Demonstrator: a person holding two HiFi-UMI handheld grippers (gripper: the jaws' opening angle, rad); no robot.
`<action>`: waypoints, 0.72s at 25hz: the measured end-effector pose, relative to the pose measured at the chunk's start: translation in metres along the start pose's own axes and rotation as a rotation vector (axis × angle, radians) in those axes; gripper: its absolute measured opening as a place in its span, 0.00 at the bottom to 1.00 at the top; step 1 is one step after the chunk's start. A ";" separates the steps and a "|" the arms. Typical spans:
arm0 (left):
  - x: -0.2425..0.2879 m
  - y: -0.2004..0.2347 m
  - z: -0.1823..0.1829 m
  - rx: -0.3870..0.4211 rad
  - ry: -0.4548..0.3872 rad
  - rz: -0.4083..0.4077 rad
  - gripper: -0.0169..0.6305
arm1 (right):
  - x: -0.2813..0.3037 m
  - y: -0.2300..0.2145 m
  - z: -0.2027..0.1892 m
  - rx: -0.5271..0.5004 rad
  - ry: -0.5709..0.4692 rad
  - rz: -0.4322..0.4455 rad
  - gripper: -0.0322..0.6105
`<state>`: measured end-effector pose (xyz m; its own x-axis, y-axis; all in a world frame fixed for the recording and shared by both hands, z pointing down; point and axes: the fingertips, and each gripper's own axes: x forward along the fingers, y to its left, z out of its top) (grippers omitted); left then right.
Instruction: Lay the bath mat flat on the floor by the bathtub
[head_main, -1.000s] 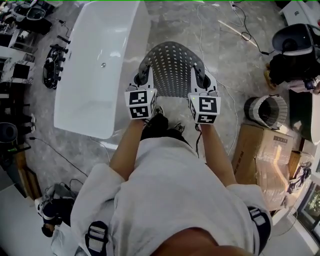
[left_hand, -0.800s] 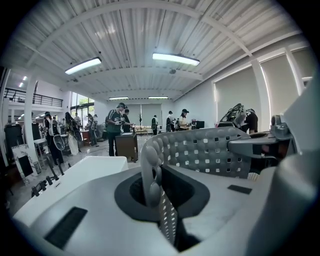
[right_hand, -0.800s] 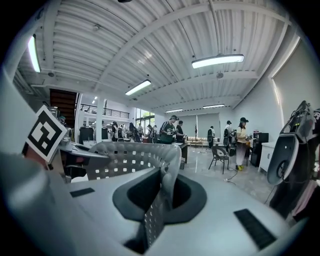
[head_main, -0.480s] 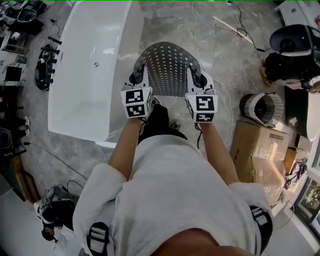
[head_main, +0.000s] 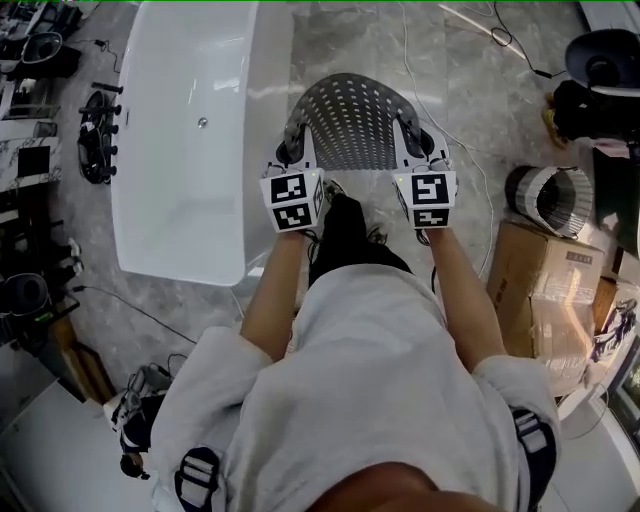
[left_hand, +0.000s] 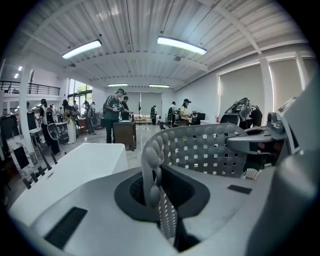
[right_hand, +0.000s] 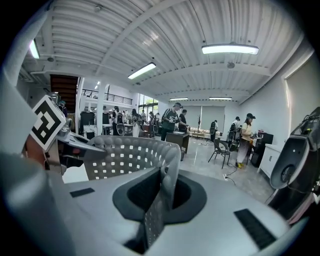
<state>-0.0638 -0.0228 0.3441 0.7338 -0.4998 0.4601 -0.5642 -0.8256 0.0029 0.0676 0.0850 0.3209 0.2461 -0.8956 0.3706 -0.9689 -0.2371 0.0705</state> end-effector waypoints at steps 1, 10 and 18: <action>0.006 0.005 -0.005 -0.002 0.017 -0.002 0.07 | 0.007 0.000 -0.005 -0.007 0.016 0.002 0.08; 0.072 0.042 -0.055 0.038 0.146 -0.064 0.07 | 0.074 0.012 -0.055 -0.058 0.146 0.063 0.08; 0.127 0.063 -0.101 0.034 0.225 -0.093 0.07 | 0.123 0.016 -0.108 -0.003 0.232 0.079 0.08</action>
<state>-0.0440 -0.1121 0.4921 0.6768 -0.3539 0.6455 -0.4827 -0.8754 0.0261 0.0800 0.0116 0.4677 0.1578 -0.8005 0.5782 -0.9851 -0.1686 0.0354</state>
